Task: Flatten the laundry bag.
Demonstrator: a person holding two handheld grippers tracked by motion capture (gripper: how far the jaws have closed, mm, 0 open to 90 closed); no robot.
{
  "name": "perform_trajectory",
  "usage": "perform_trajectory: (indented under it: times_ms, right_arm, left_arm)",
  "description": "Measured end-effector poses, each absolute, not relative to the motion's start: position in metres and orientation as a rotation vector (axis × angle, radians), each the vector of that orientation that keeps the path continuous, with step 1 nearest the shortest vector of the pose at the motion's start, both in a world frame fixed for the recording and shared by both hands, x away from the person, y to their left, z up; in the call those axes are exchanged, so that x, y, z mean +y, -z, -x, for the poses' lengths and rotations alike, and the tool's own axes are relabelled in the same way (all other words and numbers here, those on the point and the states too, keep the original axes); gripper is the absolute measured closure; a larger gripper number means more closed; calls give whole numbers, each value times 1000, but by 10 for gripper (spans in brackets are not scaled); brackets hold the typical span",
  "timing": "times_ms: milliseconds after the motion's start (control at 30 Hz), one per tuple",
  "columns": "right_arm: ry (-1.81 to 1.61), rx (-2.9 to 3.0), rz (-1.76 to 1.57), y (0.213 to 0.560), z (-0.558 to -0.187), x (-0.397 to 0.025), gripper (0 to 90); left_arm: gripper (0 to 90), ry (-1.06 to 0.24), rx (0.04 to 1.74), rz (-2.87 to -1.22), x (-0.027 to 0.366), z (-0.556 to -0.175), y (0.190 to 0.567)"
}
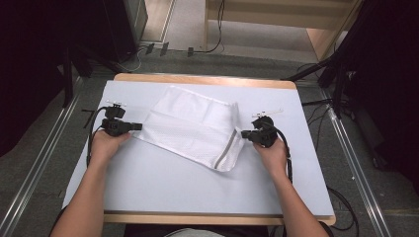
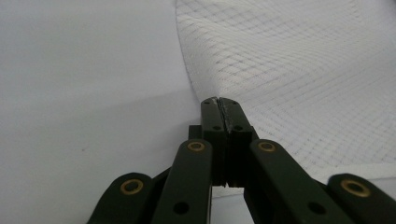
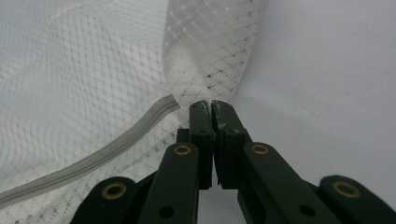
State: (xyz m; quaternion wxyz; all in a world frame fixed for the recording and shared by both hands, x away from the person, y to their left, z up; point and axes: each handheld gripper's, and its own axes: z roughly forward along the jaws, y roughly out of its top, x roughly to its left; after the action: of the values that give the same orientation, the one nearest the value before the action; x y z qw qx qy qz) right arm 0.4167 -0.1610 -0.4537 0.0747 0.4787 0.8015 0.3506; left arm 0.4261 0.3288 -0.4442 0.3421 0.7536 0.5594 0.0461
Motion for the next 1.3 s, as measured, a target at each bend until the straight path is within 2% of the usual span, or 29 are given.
perform_trajectory:
  times_ms: [233, 467, 900, 1033, 1300]
  right_arm:
    - [-1069, 2373, -1455, 446, -410, -174, 823]
    - [-1105, 2320, -1429, 436, -409, -186, 749]
    - [-1112, 2323, -1403, 439, -438, -188, 638]
    - [-1102, 2321, -1388, 440, -448, -185, 599]
    - [-1067, 2306, -1396, 442, -475, -182, 550]
  left_arm:
    - [892, -141, 1473, -1954, 333, -425, 445]
    - [710, -145, 1409, -1954, 329, -417, 434]
    - [486, -198, 1356, -1939, 316, -383, 409]
    - [449, -211, 1363, -1918, 320, -372, 401]
    - [452, -189, 1317, -1948, 298, -358, 406]
